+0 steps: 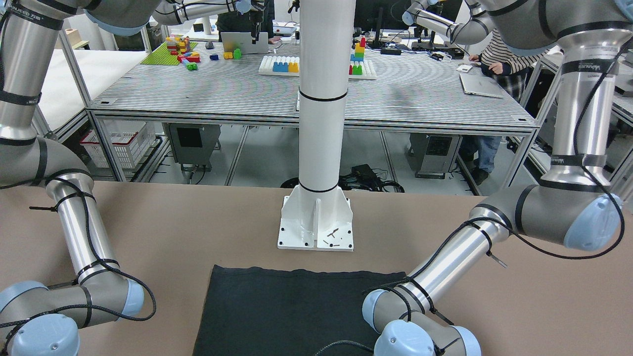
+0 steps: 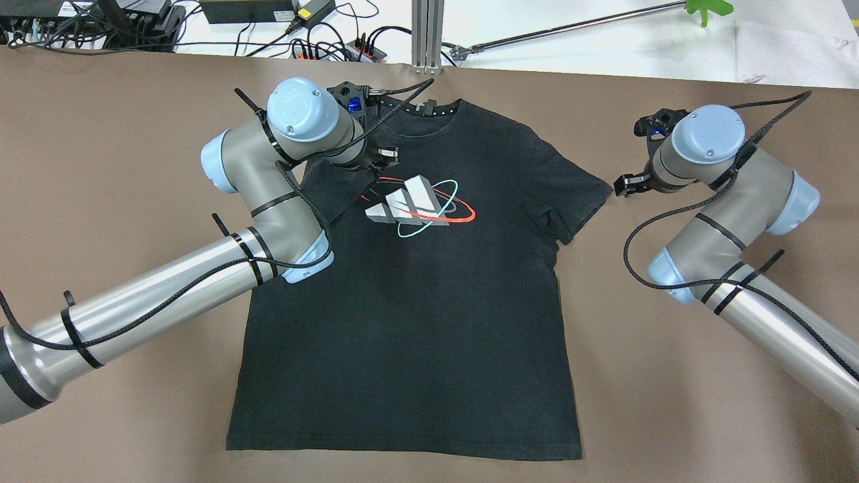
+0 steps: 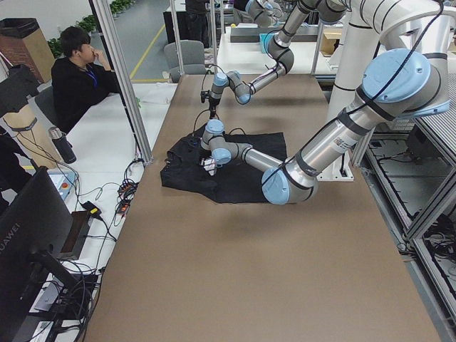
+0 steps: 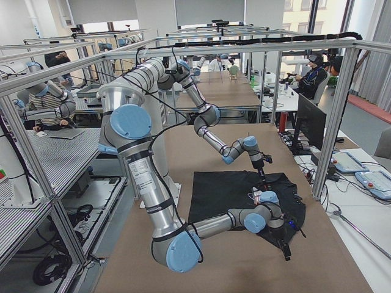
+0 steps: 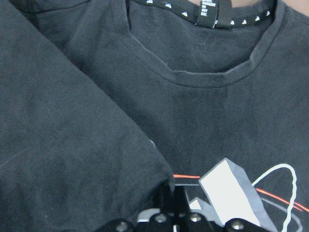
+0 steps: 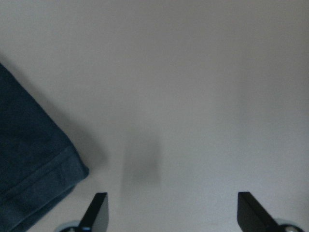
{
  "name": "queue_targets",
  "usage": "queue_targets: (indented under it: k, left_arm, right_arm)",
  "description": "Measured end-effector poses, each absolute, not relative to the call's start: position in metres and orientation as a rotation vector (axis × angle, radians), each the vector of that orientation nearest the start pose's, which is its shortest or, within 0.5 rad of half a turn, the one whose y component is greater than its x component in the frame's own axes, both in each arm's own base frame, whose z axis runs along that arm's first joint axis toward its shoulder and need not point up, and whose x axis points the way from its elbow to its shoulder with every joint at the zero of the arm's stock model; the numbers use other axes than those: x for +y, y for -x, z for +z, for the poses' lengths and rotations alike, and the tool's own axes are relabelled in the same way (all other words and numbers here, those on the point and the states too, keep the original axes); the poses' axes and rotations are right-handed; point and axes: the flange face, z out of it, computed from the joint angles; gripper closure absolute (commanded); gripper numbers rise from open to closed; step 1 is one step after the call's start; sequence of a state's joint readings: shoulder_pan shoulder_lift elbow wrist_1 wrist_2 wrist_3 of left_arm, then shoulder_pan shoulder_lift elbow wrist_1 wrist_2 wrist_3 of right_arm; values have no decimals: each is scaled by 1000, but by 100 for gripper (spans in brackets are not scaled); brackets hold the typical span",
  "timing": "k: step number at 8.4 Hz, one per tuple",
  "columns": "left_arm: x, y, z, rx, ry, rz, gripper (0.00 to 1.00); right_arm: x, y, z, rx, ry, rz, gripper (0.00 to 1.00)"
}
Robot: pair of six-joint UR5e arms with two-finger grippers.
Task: Fold clothes
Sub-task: 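Fold the sleeve with the left gripper inward over the shirt body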
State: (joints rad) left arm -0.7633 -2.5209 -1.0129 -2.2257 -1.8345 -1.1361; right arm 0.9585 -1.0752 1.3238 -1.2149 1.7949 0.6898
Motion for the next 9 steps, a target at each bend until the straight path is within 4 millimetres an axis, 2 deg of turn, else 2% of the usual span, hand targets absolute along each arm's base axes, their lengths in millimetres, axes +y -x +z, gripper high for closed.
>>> queue_targets:
  k: [3,6,9]
  left_arm:
    - [-663,-528,211,1011,-399,-171,5]
    - [-664,-527,209,1016,-398,-177,5]
    - [-664,-526,209,1016,-398,-176,5]
  right_arm:
    - [-652,328,463,-558,-363,12,10]
    - [-645,353,471,-657,-376,134,16]
    - [-641,365,467,-701,-373,184,46]
